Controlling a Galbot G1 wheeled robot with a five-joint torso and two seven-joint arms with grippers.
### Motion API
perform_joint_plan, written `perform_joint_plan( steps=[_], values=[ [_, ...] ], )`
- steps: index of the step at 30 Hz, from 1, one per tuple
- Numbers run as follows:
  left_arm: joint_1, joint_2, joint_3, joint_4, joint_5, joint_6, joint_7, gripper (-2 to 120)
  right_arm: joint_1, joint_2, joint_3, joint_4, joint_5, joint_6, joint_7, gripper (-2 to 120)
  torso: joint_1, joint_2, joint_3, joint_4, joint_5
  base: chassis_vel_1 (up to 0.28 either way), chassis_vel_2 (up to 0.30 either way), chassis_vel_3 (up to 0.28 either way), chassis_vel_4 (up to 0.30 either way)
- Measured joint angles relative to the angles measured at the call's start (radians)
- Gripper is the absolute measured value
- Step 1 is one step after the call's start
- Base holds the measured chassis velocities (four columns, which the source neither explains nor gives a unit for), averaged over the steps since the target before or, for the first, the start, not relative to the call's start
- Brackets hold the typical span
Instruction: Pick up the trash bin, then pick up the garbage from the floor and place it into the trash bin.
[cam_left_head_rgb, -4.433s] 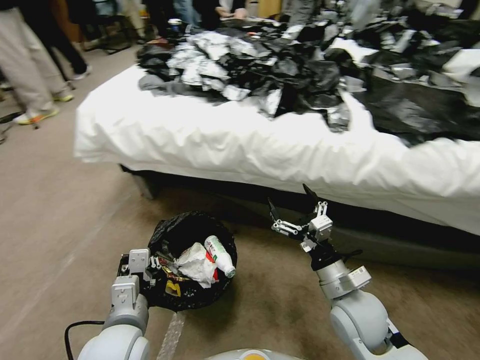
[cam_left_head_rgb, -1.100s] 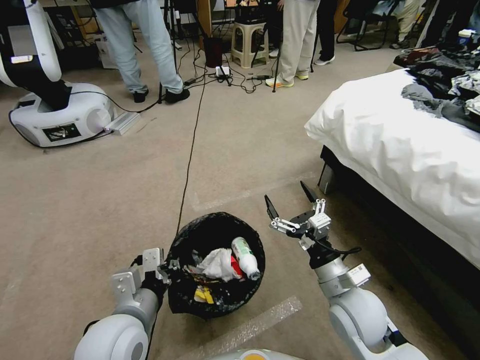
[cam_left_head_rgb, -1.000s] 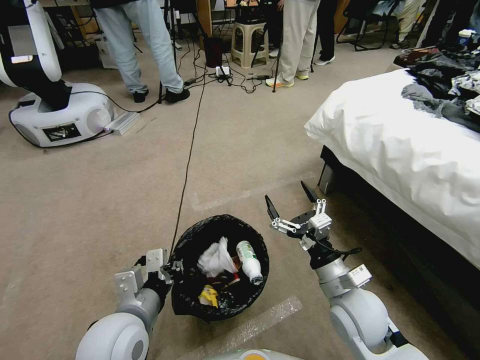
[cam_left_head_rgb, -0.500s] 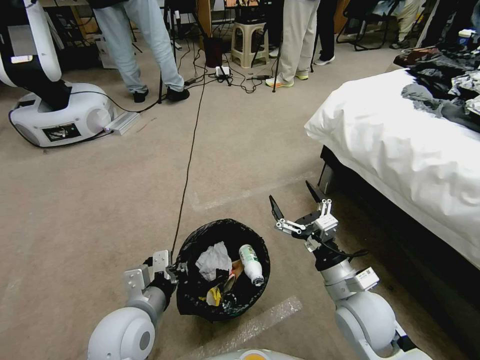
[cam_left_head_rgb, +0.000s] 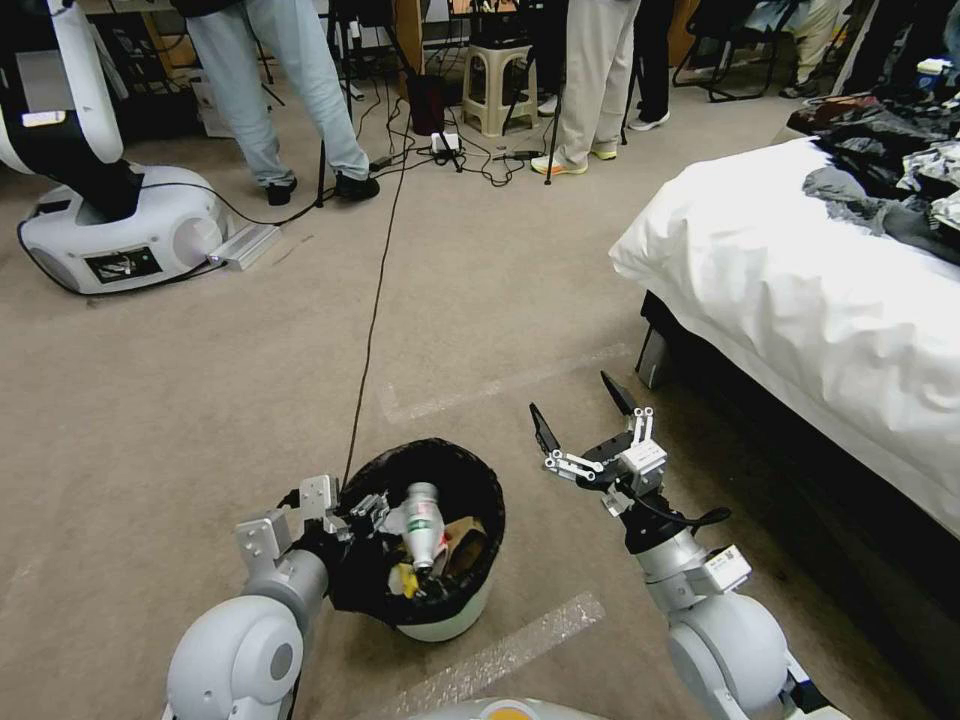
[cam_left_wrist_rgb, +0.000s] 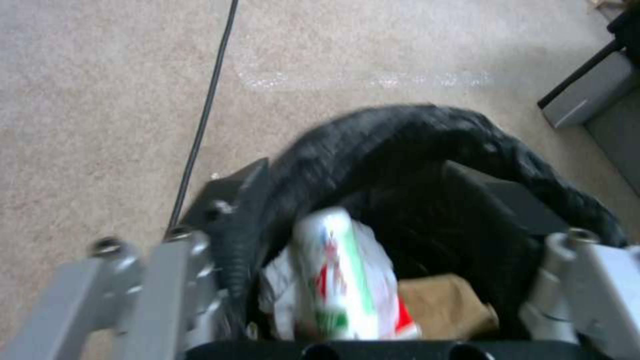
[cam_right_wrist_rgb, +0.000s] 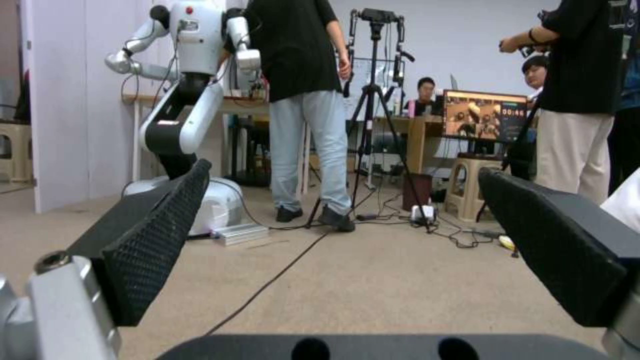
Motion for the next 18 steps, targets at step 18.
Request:
perform_joint_plan(
  steps=[18],
  values=[
    [0.036, -0.003, -0.019, -0.069, 0.074, -0.063, 0.024, 100, -0.004, 0.027, 0.001, 0.003, -0.022, 0.004, 0.008, 97, 0.0, 0.0, 0.0, 0.0001, 0.0001, 0.0, 0.0, 0.0, 0.0]
  ],
)
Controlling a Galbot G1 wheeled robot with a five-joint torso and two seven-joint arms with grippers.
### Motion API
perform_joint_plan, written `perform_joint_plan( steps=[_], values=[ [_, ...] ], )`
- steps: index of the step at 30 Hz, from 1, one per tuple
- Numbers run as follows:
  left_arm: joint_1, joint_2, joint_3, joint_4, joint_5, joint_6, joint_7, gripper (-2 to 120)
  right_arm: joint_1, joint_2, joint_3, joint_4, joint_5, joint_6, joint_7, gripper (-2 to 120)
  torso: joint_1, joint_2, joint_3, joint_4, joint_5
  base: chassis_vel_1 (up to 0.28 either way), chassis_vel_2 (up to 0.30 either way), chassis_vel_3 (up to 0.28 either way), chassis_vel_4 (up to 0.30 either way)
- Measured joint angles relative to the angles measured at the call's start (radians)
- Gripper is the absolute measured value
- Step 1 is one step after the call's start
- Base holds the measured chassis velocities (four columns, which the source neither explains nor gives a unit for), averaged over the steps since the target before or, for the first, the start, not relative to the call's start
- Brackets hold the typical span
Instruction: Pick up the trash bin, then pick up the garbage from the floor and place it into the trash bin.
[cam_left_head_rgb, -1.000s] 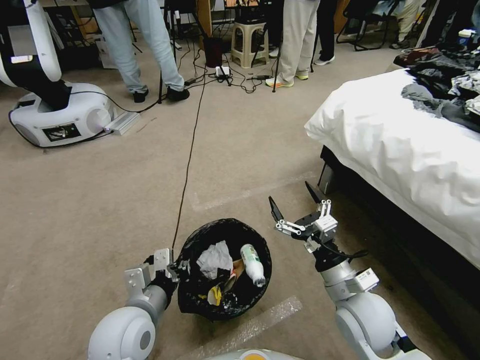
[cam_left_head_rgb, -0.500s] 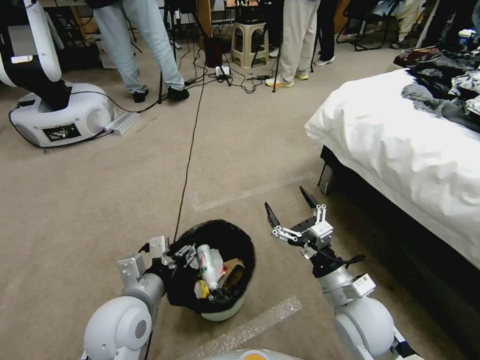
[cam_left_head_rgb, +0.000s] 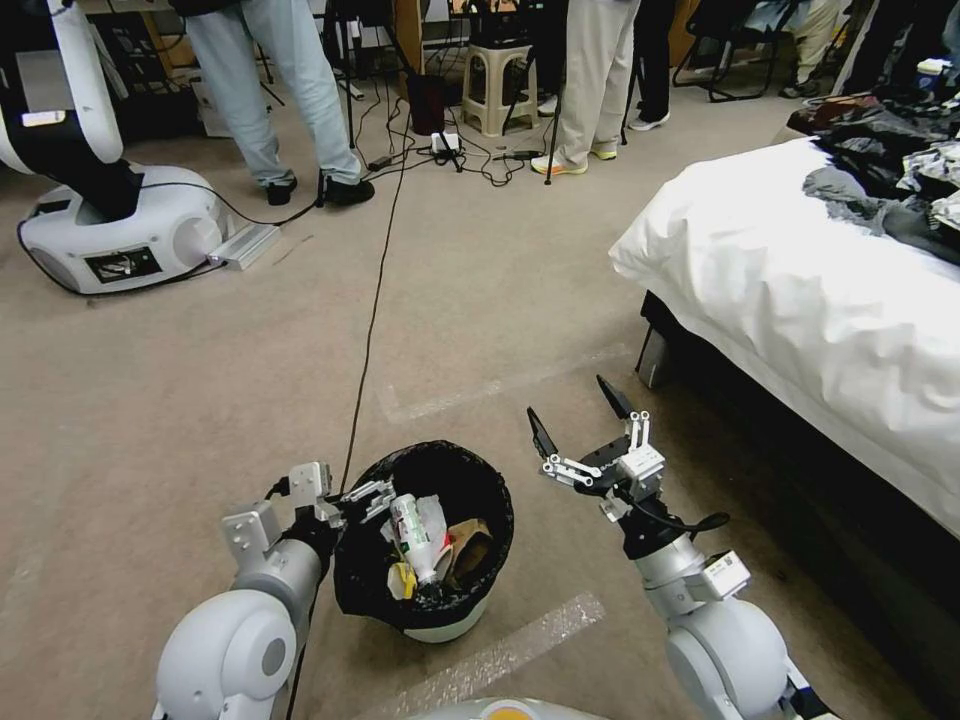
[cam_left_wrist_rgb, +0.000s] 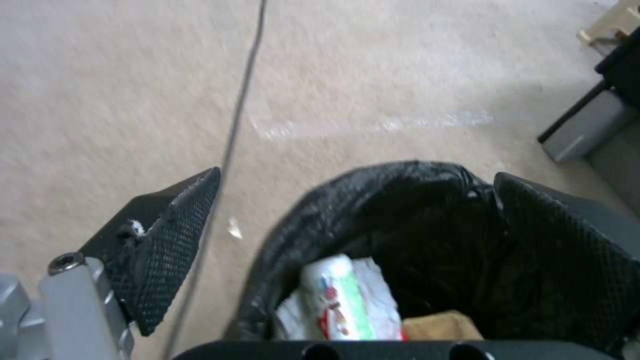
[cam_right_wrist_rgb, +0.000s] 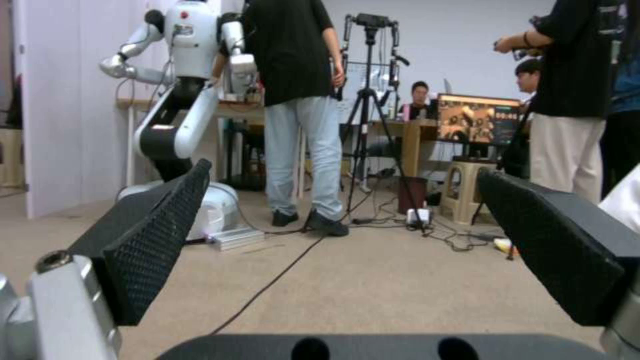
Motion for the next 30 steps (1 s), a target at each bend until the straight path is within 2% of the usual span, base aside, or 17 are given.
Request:
perform_joint_plan(
  steps=[2, 4, 5, 6, 7, 9, 10, 11, 12, 19, 30],
  values=[
    [0.021, -0.005, 0.001, -0.015, 0.084, -0.052, 0.016, 100, -0.001, 0.012, -0.001, 0.002, -0.016, 0.0, 0.028, 98, 0.0, 0.0, 0.0, -0.0001, -0.0001, 0.0, 0.0, 0.0, 0.0],
    [0.026, -0.006, 0.001, -0.016, 0.111, -0.075, 0.021, 100, -0.002, 0.015, -0.002, 0.002, -0.021, -0.001, 0.036, 99, 0.0, 0.0, 0.0, -0.0001, -0.0001, 0.0, 0.0, 0.0, 0.0],
    [0.043, -0.012, -0.001, -0.015, 0.21, -0.176, 0.042, 100, -0.004, 0.025, -0.004, 0.005, -0.034, -0.005, 0.058, 100, 0.0, 0.0, 0.0, 0.0, -0.0002, 0.0, 0.0, 0.0, 0.0],
    [0.052, -0.016, -0.002, -0.011, 0.256, -0.235, 0.05, 100, -0.005, 0.031, -0.006, 0.006, -0.04, -0.007, 0.071, 101, 0.0, 0.0, 0.0, -0.0001, 0.0, 0.0, 0.0, 0.0, 0.0],
    [0.052, -0.016, -0.002, -0.011, 0.256, -0.235, 0.05, 100, -0.005, 0.031, -0.006, 0.006, -0.04, -0.007, 0.071, 101, 0.0, 0.0, 0.0, -0.0001, 0.0, 0.0, 0.0, 0.0, 0.0],
    [0.072, -0.025, -0.002, -0.003, 0.321, -0.315, 0.056, 100, -0.009, 0.045, -0.009, 0.013, -0.053, -0.022, 0.106, 101, 0.0, 0.0, 0.0, -0.0001, -0.0001, 0.0, 0.0, 0.0, 0.0],
    [0.072, -0.025, -0.002, -0.003, 0.321, -0.315, 0.056, 100, -0.009, 0.045, -0.009, 0.013, -0.053, -0.022, 0.106, 101, 0.0, 0.0, 0.0, -0.0001, -0.0001, 0.0, 0.0, 0.0, 0.0],
    [0.089, -0.035, -0.003, 0.011, 0.392, -0.386, 0.062, 100, -0.013, 0.057, -0.013, 0.02, -0.061, -0.043, 0.141, 100, 0.0, 0.0, 0.0, 0.0, 0.0, 0.0, 0.0, 0.0, 0.0],
    [0.1, -0.041, -0.002, 0.021, 0.426, -0.425, 0.063, 100, -0.016, 0.064, -0.017, 0.023, -0.065, -0.054, 0.159, 100, 0.0, 0.0, 0.0, 0.0, -0.0002, 0.0, 0.0, 0.0, 0.0],
    [0.125, -0.056, 0.007, 0.066, 0.48, -0.512, 0.048, 100, -0.032, 0.089, -0.032, 0.024, -0.082, -0.073, 0.198, 100, 0.0, 0.0, 0.0, -0.0001, -0.0001, 0.0, 0.0, 0.0, 0.0],
    [0.127, -0.057, 0.009, 0.072, 0.482, -0.52, 0.043, 100, -0.035, 0.091, -0.033, 0.024, -0.085, -0.076, 0.204, 100, 0.0, 0.0, 0.0, -0.0001, -0.0001, 0.0, 0.0, 0.0, 0.0]
  ],
)
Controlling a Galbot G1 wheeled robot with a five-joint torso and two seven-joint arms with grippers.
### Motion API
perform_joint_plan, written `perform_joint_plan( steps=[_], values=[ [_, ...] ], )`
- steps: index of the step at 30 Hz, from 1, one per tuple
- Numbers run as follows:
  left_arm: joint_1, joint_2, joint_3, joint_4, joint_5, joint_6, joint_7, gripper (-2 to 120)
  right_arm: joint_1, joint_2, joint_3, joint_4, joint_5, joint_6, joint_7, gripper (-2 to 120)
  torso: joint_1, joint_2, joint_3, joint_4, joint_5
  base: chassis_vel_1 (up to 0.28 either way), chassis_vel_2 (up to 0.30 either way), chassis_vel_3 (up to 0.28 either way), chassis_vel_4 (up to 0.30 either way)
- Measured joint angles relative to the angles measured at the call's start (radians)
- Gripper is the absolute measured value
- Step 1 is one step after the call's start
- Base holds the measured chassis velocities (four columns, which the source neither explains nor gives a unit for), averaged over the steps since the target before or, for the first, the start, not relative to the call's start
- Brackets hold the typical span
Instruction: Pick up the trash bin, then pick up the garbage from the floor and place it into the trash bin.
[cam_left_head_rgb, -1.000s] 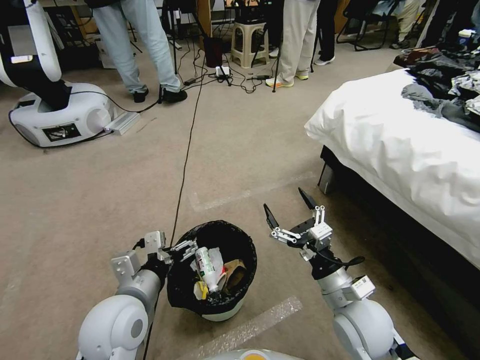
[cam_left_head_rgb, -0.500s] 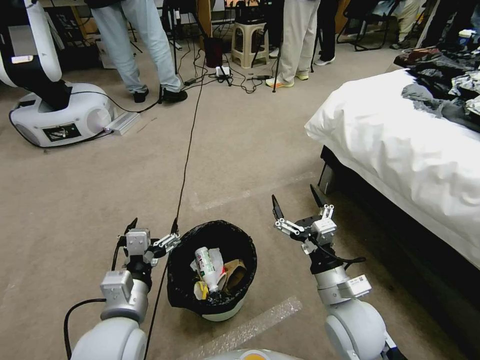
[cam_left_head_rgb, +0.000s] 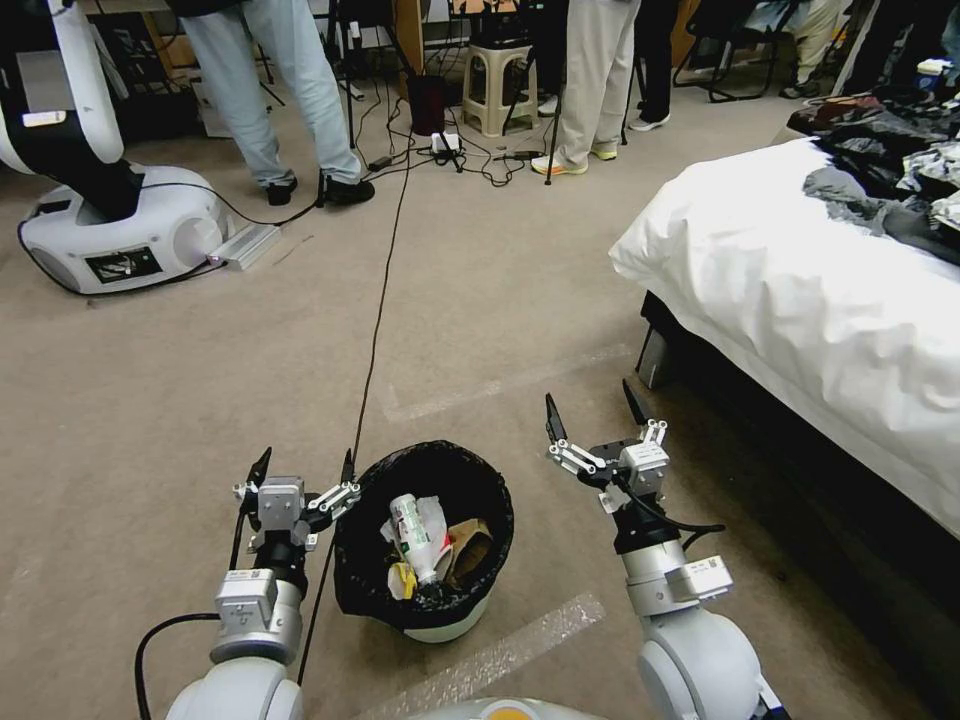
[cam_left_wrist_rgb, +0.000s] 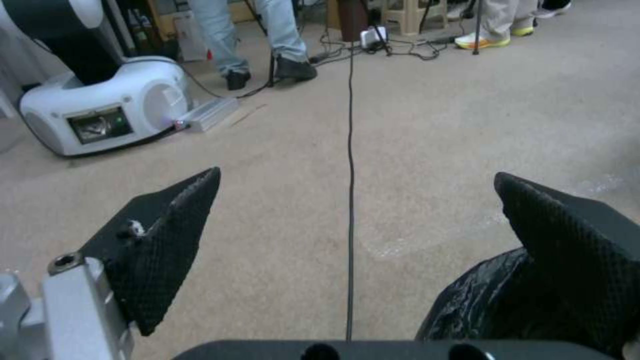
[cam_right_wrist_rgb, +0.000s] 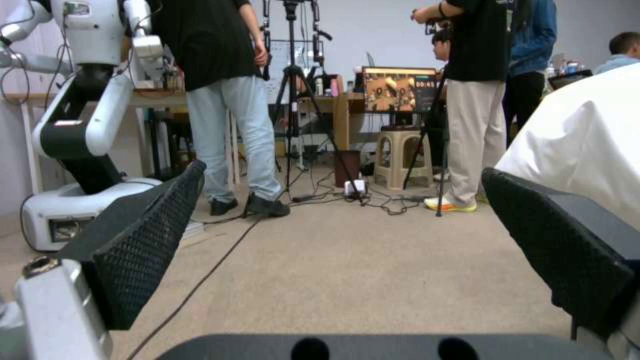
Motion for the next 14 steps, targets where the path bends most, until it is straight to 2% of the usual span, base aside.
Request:
perform_joint_plan(
  steps=[14],
  values=[
    [-0.002, 0.0, 0.001, 0.0, -0.006, 0.006, -0.002, 100, 0.0, -0.001, 0.0, -0.001, 0.0, 0.0, -0.001, 100, 0.0, 0.0, 0.0, 0.0, 0.0, 0.0, 0.0, 0.0, 0.0]
  ],
)
